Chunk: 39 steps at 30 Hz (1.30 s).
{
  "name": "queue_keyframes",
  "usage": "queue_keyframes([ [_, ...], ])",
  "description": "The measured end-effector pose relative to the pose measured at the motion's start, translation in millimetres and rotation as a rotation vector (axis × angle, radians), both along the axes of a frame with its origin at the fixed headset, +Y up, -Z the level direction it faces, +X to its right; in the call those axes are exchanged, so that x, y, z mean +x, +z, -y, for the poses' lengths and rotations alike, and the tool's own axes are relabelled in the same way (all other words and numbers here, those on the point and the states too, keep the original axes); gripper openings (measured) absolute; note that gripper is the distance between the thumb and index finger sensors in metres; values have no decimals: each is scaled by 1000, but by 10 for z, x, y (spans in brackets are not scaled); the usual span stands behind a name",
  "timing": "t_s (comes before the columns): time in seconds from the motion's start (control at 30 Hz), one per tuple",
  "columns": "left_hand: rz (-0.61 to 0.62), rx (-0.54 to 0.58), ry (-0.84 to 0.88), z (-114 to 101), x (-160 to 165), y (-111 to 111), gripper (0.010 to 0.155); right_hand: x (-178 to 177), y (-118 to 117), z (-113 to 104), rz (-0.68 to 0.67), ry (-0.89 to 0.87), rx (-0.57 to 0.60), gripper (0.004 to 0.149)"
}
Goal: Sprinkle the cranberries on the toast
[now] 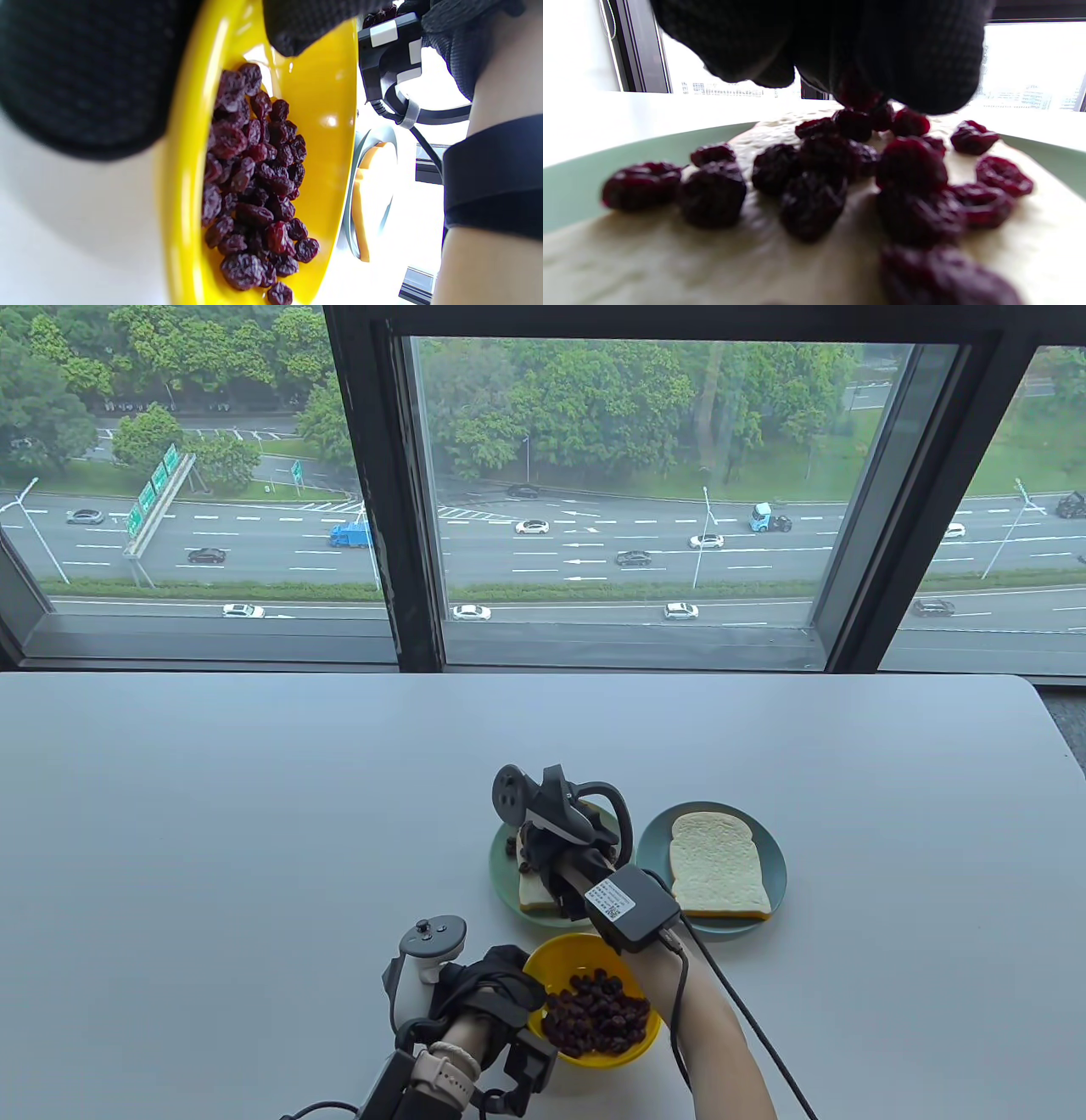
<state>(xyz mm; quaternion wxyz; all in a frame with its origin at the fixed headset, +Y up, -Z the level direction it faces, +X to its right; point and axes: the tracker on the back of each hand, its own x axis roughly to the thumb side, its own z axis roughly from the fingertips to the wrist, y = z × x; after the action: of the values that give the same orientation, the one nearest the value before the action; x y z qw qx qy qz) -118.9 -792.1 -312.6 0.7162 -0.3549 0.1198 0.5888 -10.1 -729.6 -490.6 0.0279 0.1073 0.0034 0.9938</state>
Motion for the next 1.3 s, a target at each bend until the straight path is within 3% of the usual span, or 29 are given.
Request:
queue_keyframes([
  [0.2, -16, -1, 7, -4, 0, 4, 57, 197, 217, -250, -94, -117, 6, 41],
  [0.43, -68, 24, 42, -38, -20, 3, 57, 476, 716, -463, -363, -203, -177, 48],
  [0.57, -103, 46, 61, -73, -35, 10, 57, 579, 1013, -460, -545, -119, -339, 59],
  [0.8, -149, 58, 128, -112, -55, 28, 58, 643, 1356, -241, -676, 109, -529, 81],
  [0.9, -168, 61, 110, -103, -66, 33, 58, 603, 1439, -177, -707, 194, -479, 85],
  [1.03, -188, 81, 108, -108, -43, 31, 58, 510, 1538, -139, -718, 320, -284, 82],
  [1.17, -173, 78, 136, -94, -17, 34, 58, 384, 1625, -156, -708, 374, -50, 63],
  [1.3, -193, 61, 154, -74, -57, 33, 57, 350, 1651, -193, -711, 337, -16, 42],
])
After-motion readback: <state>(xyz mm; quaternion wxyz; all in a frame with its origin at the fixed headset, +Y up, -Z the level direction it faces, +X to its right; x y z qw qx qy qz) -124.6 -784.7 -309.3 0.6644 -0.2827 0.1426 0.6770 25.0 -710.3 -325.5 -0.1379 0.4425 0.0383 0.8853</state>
